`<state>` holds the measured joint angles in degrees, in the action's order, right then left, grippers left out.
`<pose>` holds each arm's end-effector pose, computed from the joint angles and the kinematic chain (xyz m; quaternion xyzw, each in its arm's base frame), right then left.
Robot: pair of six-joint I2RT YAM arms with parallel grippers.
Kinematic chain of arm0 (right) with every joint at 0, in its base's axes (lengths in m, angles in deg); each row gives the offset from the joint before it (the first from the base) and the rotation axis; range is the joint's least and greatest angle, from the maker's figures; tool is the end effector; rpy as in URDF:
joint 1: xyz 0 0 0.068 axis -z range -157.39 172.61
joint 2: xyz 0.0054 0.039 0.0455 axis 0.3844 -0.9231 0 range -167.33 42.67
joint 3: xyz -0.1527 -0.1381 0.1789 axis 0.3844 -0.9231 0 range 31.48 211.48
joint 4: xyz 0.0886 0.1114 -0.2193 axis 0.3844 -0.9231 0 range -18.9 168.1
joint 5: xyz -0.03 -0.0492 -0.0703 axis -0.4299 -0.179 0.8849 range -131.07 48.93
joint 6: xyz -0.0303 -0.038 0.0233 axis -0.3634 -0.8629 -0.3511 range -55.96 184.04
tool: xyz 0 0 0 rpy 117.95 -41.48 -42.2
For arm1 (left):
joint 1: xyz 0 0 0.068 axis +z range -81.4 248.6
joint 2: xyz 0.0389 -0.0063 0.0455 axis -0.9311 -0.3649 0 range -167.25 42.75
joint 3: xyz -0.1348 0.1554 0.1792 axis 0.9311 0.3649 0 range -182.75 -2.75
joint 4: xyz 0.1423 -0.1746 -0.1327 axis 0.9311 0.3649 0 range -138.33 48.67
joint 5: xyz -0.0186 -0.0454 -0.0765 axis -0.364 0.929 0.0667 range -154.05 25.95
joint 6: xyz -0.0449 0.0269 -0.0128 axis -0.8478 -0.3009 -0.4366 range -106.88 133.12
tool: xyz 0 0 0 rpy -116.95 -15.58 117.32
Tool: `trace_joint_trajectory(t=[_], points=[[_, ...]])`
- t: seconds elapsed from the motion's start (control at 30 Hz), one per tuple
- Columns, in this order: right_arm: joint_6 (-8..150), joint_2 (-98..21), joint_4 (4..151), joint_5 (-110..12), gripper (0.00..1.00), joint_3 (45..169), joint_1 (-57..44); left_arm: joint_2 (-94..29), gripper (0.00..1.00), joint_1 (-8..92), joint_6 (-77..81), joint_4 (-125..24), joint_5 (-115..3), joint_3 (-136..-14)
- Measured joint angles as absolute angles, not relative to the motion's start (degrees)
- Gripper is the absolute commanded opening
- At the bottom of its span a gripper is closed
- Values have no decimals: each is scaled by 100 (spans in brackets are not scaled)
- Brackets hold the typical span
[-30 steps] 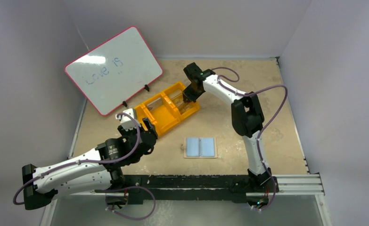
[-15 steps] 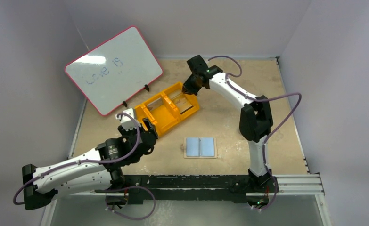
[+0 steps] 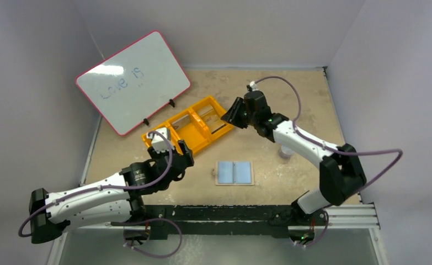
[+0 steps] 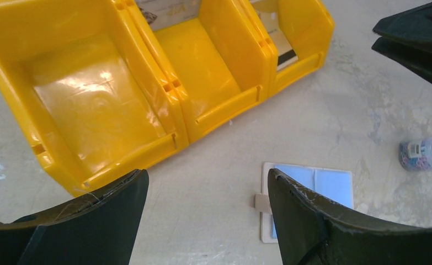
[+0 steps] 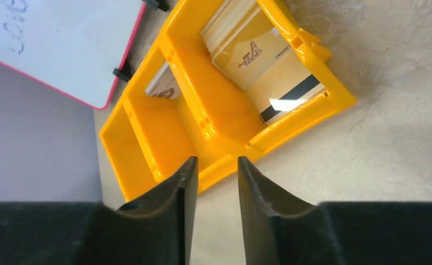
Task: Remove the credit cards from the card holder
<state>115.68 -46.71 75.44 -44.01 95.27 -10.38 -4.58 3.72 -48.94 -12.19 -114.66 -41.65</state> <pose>0.3014 0.1978 0.2739 0.1260 0.8488 0.3616 0.3646 0.0933 -0.1342 0.2633 -0.1445 0.8377 -0.1363 0.5088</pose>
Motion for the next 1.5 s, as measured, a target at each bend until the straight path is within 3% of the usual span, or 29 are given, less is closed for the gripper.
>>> trace_joint_trajectory(t=[0.17,0.4,0.63,0.83,1.0,1.17,1.2,1.3,1.33,1.5], points=[[11150,-3454,7881,-4357,48,8265,-1038,-941,79,376,-4641,-1984,-10858,-3937],[11203,-1994,7701,-4348,49,6499,-1038,-2321,78,396,-4512,-3092,-9912,-3927],[11334,-1605,7474,-4335,53,5844,-1036,-3359,76,396,-4429,-3704,-9274,-3961],[11013,-1200,7345,-3976,61,5883,-1036,-3448,77,396,-4440,-3793,-9379,-4110],[10156,-416,7374,-3266,68,6530,-1034,-3376,80,396,-4407,-3146,-10253,-4921],[9083,94,7894,-2468,95,7260,-1034,-3177,82,479,-4131,-2488,-11357,-5682],[8836,153,7898,-2272,99,7455,-1034,-3158,82,606,-4059,-2290,-11499,-5856],[8298,192,7946,-1773,100,7907,-1034,-2957,89,1524,-3834,-1918,-11575,-6176],[7778,181,8016,-1295,100,8206,-1034,-2161,91,3032,-3616,-1570,-11660,-6193],[7640,-571,7074,-1067,100,9380,-549,-978,91,3296,-3509,-1090,-12023,-6412]])
